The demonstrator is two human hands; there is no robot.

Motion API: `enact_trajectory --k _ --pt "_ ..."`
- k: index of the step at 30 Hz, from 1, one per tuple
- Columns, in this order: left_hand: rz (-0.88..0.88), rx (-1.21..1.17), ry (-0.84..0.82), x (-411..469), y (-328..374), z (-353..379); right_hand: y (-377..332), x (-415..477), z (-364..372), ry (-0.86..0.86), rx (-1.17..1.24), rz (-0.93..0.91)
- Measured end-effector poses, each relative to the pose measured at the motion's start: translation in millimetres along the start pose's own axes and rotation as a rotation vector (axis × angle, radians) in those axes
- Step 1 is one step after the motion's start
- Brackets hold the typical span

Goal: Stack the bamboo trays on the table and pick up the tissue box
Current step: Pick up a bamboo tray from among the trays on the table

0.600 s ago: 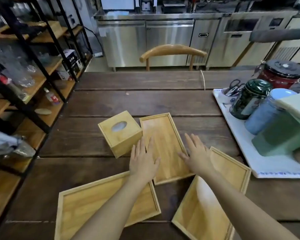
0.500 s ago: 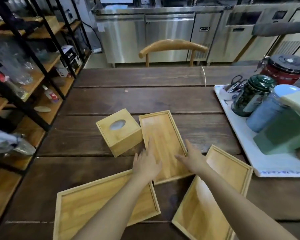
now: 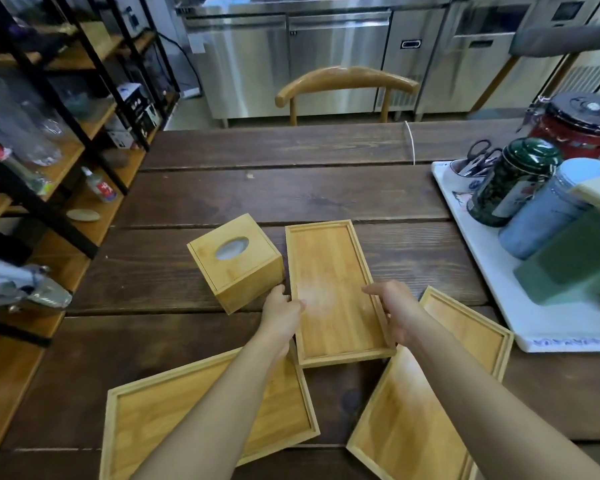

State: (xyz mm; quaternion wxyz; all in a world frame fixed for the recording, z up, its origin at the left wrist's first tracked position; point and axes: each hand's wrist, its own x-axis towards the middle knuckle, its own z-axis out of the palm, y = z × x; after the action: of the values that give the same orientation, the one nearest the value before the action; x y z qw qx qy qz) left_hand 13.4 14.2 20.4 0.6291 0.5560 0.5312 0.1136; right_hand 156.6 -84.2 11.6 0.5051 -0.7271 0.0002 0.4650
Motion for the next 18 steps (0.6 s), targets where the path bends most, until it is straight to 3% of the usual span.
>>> enact_trajectory --k 10,18 --pt "0.214 0.105 -0.084 -24 18 20 -2 -26 -18 0.251 -0.194 -0.210" --pt "0.350 0.308 -0.227 -47 7 54 40 -77 -64 0.551 -0.511 -0.349"
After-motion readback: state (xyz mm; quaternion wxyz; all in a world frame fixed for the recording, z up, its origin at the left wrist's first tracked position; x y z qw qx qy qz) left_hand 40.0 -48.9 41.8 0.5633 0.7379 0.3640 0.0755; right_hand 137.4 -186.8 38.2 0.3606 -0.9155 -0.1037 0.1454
